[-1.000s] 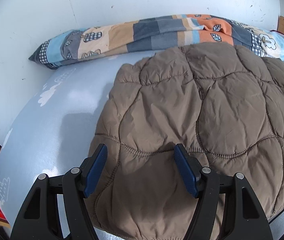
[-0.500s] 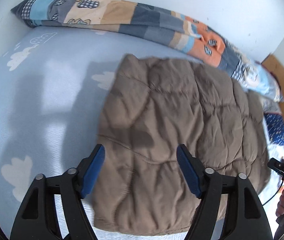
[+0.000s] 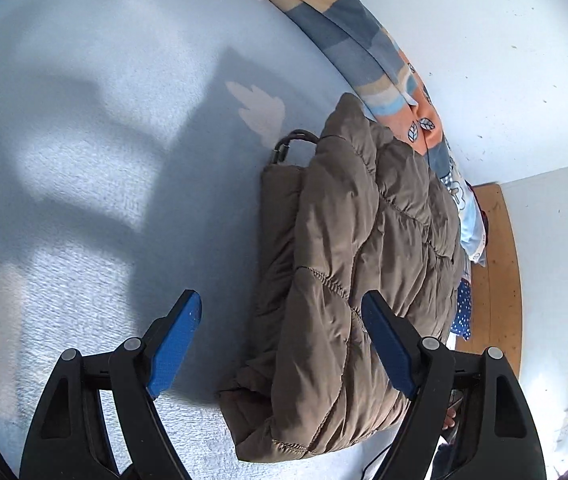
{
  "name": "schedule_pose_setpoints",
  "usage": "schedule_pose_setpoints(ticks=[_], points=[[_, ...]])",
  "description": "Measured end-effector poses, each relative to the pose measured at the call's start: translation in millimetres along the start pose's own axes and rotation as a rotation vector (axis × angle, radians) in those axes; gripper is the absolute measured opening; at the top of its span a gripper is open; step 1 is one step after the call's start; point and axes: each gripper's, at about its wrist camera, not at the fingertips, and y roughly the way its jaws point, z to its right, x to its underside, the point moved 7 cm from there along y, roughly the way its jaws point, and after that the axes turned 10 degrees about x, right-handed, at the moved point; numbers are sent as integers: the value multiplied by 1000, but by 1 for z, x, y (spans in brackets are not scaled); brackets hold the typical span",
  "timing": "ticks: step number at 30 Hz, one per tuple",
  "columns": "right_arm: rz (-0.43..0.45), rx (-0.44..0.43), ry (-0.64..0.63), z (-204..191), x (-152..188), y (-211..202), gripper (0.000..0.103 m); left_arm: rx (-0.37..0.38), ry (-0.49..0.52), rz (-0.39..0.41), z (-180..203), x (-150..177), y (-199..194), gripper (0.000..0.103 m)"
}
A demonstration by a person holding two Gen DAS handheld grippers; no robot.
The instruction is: Fold large clothes
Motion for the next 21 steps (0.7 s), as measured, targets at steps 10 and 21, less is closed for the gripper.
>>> schedule_pose_setpoints(ticks=[10, 21], points=[[-74, -122, 54, 19, -6, 41, 92, 13, 113, -157, 8, 6, 52, 81], [-148, -176, -24, 9, -19, 74, 102, 112, 111, -229, -10, -13, 78, 89]])
